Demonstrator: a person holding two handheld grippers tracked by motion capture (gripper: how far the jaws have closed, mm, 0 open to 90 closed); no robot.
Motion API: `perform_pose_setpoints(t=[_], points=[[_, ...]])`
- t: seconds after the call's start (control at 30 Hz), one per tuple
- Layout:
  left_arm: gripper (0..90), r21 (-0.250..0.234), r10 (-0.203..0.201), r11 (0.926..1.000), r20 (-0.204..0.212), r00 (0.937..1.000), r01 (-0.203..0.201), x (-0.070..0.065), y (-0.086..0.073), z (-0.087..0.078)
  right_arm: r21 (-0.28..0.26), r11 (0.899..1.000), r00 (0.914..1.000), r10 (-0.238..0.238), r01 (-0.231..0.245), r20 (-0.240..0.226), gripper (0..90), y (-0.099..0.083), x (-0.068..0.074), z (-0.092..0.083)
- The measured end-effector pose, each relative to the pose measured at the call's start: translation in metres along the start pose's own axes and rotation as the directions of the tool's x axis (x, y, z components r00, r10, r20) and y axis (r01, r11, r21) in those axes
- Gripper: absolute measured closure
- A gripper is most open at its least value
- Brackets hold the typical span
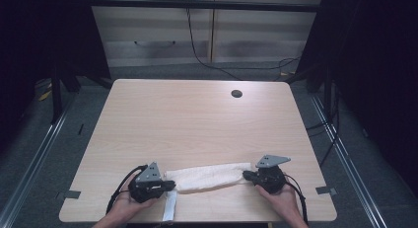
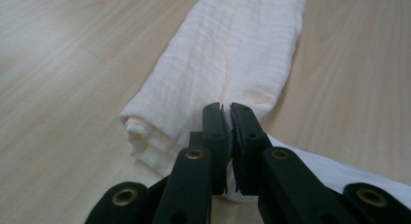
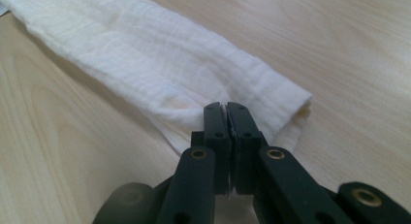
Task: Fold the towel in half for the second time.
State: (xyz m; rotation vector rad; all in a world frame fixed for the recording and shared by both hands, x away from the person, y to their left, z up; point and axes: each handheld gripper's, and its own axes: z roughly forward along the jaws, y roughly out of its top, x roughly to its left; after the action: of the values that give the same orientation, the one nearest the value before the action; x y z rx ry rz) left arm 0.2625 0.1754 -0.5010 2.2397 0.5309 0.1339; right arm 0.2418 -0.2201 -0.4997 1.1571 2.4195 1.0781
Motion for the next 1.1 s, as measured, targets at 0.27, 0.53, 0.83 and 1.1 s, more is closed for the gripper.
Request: perform_pose_setpoints(t=[0.27, 0.53, 0.83, 1.1], points=[[85.4, -0.046, -0.022, 0.9988, -0.066, 0.9976, 0.019, 0.016, -0.001, 0.004, -0.015, 1.0, 0.9997, 0.0, 0.0, 0.026, 87.9, 0.008, -0.002, 0.011], [85.1, -0.06, -0.081, 0.9953, -0.078, 0.9937, 0.077, 0.03, 0.001, 0.006, -0.027, 1.0, 0.9983, 0.006, -0.004, 0.058, 87.8, 0.02, -0.006, 0.025], [85.0, -0.037, -0.108, 0.9939, -0.118, 0.9871, 0.104, 0.04, 0.009, 0.011, -0.021, 0.999, 0.9977, 0.035, -0.033, 0.057, 87.7, 0.033, -0.016, 0.036], [84.4, -0.058, -0.139, 0.9897, -0.151, 0.9788, 0.131, 0.052, 0.008, 0.011, -0.032, 0.999, 0.9975, 0.022, -0.019, 0.068, 85.7, 0.041, -0.019, 0.045]])
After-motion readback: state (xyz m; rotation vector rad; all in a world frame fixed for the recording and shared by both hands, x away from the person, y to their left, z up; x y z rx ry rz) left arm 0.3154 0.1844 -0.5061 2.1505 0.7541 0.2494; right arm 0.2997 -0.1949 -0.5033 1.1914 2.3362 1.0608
